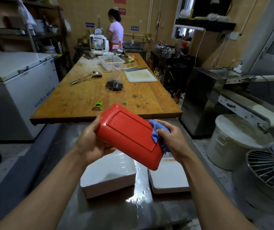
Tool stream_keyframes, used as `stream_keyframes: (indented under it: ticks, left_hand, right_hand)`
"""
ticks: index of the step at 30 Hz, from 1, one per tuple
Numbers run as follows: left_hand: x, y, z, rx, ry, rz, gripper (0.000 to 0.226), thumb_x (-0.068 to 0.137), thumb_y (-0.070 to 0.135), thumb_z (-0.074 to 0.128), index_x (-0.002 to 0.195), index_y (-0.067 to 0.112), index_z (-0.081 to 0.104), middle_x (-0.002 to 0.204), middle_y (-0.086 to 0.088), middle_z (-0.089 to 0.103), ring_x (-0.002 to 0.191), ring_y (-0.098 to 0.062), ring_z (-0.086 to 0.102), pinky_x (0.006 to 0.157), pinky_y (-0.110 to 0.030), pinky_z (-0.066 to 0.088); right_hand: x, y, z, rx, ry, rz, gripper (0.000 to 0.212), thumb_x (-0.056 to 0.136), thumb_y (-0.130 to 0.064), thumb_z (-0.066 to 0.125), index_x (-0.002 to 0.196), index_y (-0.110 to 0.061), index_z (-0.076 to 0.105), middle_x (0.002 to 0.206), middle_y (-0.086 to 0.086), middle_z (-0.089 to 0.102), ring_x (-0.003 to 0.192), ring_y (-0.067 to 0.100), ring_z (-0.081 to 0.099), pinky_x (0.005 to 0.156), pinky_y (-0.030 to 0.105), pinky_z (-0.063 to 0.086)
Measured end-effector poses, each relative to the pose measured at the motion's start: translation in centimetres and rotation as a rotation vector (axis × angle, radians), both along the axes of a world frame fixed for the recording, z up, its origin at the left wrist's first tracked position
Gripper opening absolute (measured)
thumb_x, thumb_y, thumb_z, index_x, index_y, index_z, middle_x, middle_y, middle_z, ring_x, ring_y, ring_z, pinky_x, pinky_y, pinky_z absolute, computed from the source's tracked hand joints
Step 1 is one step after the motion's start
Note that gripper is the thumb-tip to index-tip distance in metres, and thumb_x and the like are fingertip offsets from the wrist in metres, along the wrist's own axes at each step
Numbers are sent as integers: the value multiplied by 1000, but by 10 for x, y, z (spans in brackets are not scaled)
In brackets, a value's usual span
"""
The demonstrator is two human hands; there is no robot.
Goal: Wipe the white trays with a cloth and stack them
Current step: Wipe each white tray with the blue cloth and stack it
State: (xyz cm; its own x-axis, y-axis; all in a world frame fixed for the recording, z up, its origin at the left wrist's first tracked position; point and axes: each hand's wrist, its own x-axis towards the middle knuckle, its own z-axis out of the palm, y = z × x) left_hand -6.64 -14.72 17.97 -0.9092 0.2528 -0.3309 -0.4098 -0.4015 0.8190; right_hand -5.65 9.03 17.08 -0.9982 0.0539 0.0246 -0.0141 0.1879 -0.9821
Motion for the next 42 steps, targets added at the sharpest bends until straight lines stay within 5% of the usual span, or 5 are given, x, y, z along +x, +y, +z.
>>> stream_keyframes:
  ticks: [7,12,24,33,42]
  left_hand:
    - [2,8,-21,200,-24,224,38,94,45,46,89,14,68,72,-4,71,61,-14,69,55,-27,57]
    - [3,11,-30,271,-38,291,34,95,42,47,97,14,66,75,-4,73,64,-13,70,54,-27,57]
    - [21,35,-27,256,33,284,45,94,48,41,106,10,61,92,-13,73,80,-22,71,63,-33,60]
    - [34,41,-27,262,66,184,54,94,52,33,123,14,59,112,-10,69,93,-16,70,62,-24,56]
    - [35,37,-32,79,129,257,26,94,36,46,96,15,62,77,-5,74,67,-16,71,51,-28,54]
  right_hand:
    - [4,-8,-18,163,103,-29,38,97,-18,44,132,-29,51,132,0,52,118,19,53,101,50,43]
    - [19,-10,-20,326,213,-31,38,98,-18,45,136,-26,46,142,-16,39,135,8,33,114,42,27]
    - [46,-57,-36,919,597,-66,46,81,-18,58,127,-11,57,129,14,56,120,34,53,100,49,43]
    - [19,-100,-20,823,443,130,48,95,-25,43,143,-25,37,152,2,30,141,19,24,116,34,17]
    - [0,-55,-30,697,273,95,45,101,-20,36,145,-19,30,153,1,29,141,12,23,114,23,10]
